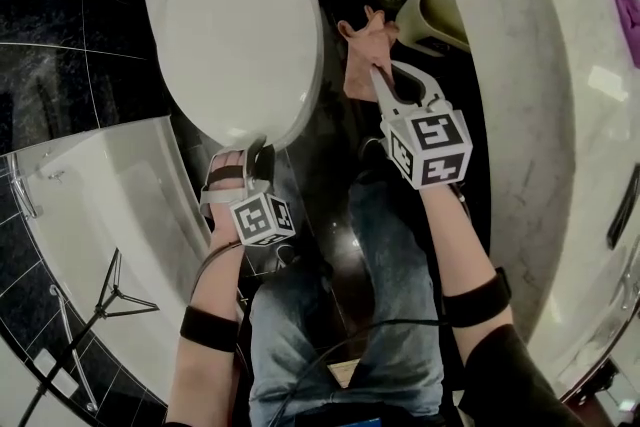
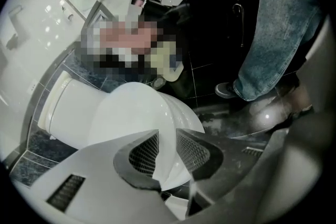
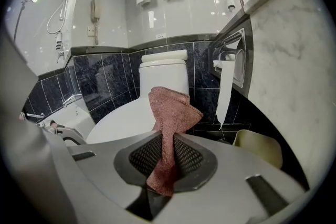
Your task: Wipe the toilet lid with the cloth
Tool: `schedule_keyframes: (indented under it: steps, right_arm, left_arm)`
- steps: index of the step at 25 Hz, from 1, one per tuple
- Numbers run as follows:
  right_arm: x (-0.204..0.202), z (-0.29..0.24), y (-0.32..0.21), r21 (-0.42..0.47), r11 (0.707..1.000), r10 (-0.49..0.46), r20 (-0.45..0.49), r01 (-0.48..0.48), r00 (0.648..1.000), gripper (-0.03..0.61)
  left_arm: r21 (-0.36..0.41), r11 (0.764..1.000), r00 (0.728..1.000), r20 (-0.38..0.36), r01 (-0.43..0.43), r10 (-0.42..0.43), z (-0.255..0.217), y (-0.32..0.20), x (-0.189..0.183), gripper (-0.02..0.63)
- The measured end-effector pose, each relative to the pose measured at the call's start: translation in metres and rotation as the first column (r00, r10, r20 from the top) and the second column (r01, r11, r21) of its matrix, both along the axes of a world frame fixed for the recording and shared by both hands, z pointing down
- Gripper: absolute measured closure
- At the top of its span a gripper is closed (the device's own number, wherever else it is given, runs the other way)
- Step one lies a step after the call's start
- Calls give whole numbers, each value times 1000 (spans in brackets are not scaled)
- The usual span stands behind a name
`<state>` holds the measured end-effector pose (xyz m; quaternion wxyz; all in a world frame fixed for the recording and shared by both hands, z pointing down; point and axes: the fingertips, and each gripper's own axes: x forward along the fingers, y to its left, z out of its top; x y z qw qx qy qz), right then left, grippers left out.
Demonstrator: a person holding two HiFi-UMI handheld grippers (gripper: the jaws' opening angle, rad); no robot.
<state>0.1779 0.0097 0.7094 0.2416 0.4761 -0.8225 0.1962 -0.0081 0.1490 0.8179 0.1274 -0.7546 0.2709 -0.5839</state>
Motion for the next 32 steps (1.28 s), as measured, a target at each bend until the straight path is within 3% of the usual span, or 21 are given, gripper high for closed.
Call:
schedule_keyframes:
  steps: [6,13,22,32]
  right_arm:
    - [-10,-33,-3,-23,1000,-16,-3,16,1000,497]
    - [-23,-89,-10,-58,997,-51,4,51,999,497]
    - [-38,-153,-28,-91,986,-134,32,136,991,497]
    - [-53,-197,-72,-85,964,-243,108,252,964,497]
  left_arm:
    - [24,998,998,-39,56,-55,-58,-5,-1,531]
    - [114,989,994,-57,96,-90,-154,-39,-9,555]
    - [250,951,984,-58,180,-170,-273,-128,-26,561]
    - [329,907,962,-16,261,-271,-350,-245,-51,566]
